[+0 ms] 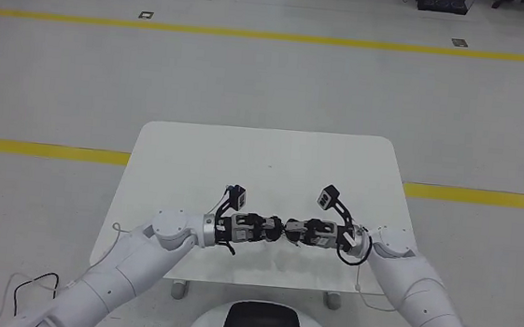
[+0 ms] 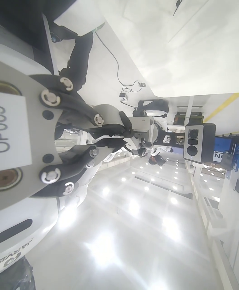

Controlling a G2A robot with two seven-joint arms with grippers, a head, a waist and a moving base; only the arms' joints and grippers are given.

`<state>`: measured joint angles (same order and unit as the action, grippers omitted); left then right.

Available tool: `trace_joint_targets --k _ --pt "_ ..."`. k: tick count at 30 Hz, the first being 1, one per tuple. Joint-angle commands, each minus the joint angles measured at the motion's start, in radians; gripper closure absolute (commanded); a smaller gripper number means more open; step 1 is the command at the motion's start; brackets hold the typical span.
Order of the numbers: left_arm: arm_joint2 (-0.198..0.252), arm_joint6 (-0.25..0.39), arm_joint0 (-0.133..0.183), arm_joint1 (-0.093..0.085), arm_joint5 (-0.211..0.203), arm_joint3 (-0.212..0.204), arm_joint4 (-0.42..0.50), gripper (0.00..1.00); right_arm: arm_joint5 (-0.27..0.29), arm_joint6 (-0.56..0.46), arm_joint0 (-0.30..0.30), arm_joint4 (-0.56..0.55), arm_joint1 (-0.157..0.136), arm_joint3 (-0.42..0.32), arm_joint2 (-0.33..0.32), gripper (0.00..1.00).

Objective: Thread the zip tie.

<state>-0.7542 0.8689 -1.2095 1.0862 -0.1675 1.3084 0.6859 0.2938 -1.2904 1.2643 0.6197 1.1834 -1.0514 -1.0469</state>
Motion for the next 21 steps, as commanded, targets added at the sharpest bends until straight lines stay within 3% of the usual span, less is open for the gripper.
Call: trace_joint_targets --k 1,16,21 --pt "0.000 0.000 0.001 0.001 0.000 -0.001 -0.001 0.95 0.001 -0.002 -0.002 0.002 0.001 0.001 0.002 1.00" --pt "0.000 0.004 0.003 0.005 0.002 -0.005 -0.004 0.93 0.002 -0.007 -0.009 0.009 0.002 0.008 0.011 1.00" --pt "0.000 0.007 0.003 0.006 0.002 -0.006 -0.005 1.00 0.001 -0.006 -0.010 0.009 0.002 0.010 0.013 1.00"
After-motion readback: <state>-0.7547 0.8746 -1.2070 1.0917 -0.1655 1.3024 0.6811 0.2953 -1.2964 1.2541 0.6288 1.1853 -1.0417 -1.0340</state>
